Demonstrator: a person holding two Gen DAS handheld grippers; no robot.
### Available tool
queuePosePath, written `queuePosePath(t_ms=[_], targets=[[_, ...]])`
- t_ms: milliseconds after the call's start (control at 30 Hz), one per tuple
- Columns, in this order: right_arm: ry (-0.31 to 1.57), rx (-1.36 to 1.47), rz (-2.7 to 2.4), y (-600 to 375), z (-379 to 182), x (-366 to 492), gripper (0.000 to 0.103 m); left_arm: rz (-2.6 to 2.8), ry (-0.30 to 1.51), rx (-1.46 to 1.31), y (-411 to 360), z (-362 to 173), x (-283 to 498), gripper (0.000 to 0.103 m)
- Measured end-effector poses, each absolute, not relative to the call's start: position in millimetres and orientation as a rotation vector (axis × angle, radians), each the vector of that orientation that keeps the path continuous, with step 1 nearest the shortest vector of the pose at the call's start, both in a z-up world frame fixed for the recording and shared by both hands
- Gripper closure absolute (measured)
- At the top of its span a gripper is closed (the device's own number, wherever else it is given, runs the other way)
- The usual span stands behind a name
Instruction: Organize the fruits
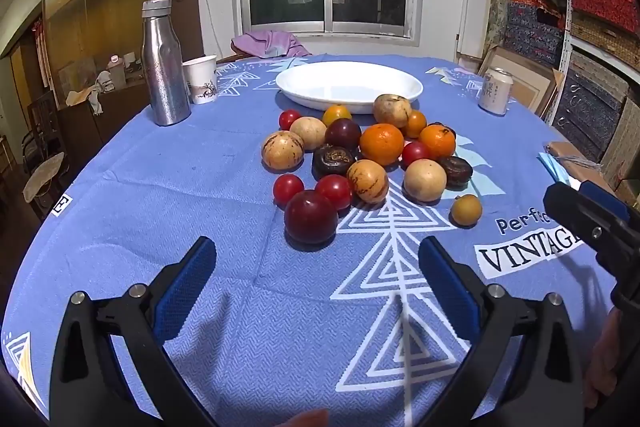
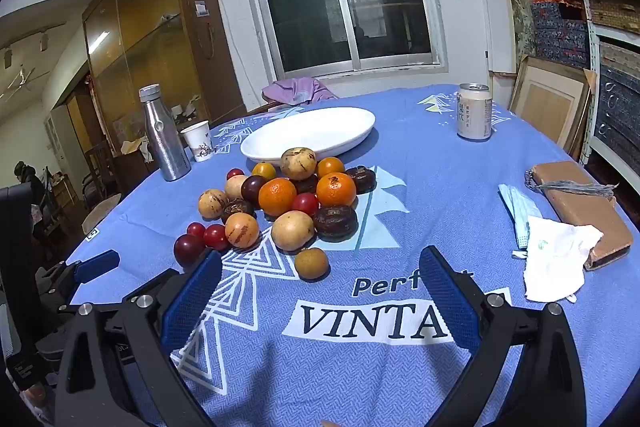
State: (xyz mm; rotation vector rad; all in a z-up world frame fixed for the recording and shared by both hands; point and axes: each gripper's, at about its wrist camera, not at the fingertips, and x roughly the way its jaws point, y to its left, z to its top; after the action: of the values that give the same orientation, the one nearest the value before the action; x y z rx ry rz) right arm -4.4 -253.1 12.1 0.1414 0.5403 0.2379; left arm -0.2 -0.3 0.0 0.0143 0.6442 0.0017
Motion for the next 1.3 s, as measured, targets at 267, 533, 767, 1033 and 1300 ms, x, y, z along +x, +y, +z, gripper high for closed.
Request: queuePosePath(t_ms=[267,533,767,1033,1300], targets=[[0.539,0.143,0.239,-254.1,12.0,-4.8,0.003,0.002,0.653,0.017,-0.5,-0.2,0.1,0.004],[0.541,0.144,0.239,-253.7,11.5,-3.9,0.003,0.003,0.652,0.017,-0.5,-0.2,0.0,0.004],[0.540,0.146,0.240,-253.8,11.5,-3.9,0.003,0.003,0.653,0.017,-0.5,-0.2,0.1,0.004],[0.541,0.146,0.240,-253.8,11.5,-3.8,0.003,0.003,0.654,0.017,-0.5,-0.2,0.1,0.004],[0.541,0.147,0.240,-253.8,11.5,-3.7,0.003,0.003,0.655,0.018,-0.5,-0.2,0.2,0.004]])
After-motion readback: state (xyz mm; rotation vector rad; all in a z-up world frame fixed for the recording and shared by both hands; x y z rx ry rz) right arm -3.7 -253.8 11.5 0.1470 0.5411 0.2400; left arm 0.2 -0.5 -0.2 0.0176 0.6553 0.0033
